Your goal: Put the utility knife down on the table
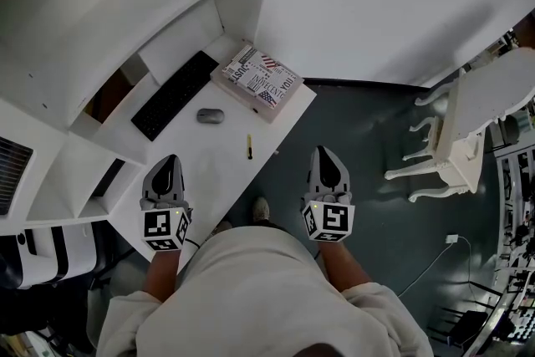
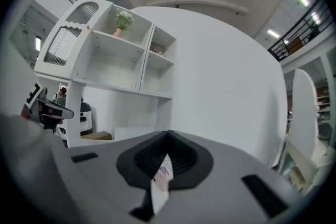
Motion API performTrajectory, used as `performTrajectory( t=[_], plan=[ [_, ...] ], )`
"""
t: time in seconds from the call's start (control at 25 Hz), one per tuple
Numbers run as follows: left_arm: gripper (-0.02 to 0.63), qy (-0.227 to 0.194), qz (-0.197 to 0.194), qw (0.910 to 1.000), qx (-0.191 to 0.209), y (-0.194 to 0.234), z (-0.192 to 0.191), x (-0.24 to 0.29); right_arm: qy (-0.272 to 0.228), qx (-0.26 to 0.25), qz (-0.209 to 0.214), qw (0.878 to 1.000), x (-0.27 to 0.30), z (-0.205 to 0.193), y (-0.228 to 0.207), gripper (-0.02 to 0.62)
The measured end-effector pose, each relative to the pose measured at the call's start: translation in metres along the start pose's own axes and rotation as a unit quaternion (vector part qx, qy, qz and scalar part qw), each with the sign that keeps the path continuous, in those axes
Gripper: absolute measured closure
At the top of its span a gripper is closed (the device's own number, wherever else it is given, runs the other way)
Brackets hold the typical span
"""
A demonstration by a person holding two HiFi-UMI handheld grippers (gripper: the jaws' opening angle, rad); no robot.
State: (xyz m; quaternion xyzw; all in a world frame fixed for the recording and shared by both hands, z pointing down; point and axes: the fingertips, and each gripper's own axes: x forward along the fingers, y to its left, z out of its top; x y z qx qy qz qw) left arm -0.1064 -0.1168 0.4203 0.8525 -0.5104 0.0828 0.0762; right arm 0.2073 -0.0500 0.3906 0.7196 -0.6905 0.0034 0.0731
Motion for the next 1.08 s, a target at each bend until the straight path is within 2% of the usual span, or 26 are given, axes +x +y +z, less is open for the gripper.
performTrajectory(
  t=[0.48,1.08],
  plan=[
    [0.606,-0.001,-0.009,1.0000,0.000,-0.007,0.002,0.003,-0.022,-0.008,-0.006,1.000,-0.016,0.012,-0.007,0.592],
    [0.606,0.002,-0.015,0.9999,0.003,-0.015,0.000,0.005,-0.017,-0.001,-0.010,1.000,-0.020,0.007,-0.013,0.592]
  ],
)
